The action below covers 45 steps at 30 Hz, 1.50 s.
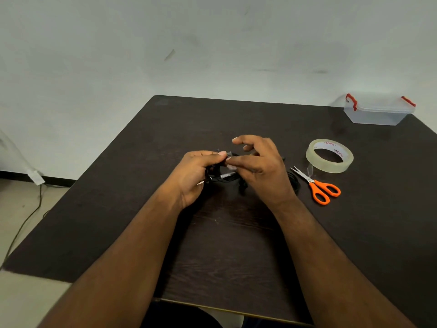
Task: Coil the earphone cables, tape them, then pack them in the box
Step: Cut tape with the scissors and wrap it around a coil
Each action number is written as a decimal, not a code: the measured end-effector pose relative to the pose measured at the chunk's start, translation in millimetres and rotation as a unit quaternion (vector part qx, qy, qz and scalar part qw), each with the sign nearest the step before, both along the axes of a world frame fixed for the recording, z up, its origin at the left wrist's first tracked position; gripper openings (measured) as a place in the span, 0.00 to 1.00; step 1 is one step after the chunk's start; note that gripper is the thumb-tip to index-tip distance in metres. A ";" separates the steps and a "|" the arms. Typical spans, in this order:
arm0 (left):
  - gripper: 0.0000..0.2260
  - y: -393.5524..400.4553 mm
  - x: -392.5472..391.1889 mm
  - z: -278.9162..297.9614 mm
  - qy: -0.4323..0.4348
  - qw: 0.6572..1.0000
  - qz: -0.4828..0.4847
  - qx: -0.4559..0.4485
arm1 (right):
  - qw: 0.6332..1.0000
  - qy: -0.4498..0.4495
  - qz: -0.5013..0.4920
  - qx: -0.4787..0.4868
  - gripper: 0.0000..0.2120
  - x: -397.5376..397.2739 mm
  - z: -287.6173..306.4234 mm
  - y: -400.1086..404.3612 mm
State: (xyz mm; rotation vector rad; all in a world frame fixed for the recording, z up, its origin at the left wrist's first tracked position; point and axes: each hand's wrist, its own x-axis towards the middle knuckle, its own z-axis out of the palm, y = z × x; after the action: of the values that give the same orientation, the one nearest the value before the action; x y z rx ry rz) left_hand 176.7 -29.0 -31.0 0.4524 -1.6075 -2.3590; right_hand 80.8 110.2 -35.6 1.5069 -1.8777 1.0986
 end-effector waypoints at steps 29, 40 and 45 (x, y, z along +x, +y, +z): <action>0.04 4.7 -0.7 -8.2 0.105 0.902 0.091 -0.408 | 0.896 -0.436 0.066 -0.058 0.14 -1.0 -2.1 -4.0; 0.03 13.4 -6.2 -5.3 0.057 0.973 0.169 -0.145 | 0.946 -0.310 0.071 -0.066 0.27 3.3 0.6 -5.2; 0.02 11.0 -4.9 -5.8 0.084 0.973 0.148 -0.155 | 0.952 -0.303 0.035 -0.033 0.18 0.9 -4.0 -6.0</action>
State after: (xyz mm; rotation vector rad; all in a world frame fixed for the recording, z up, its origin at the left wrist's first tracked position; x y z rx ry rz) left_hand 171.9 -18.1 -36.7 0.3827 -1.6589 -1.8400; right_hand 81.8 104.3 -39.6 1.2937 -2.1496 1.7927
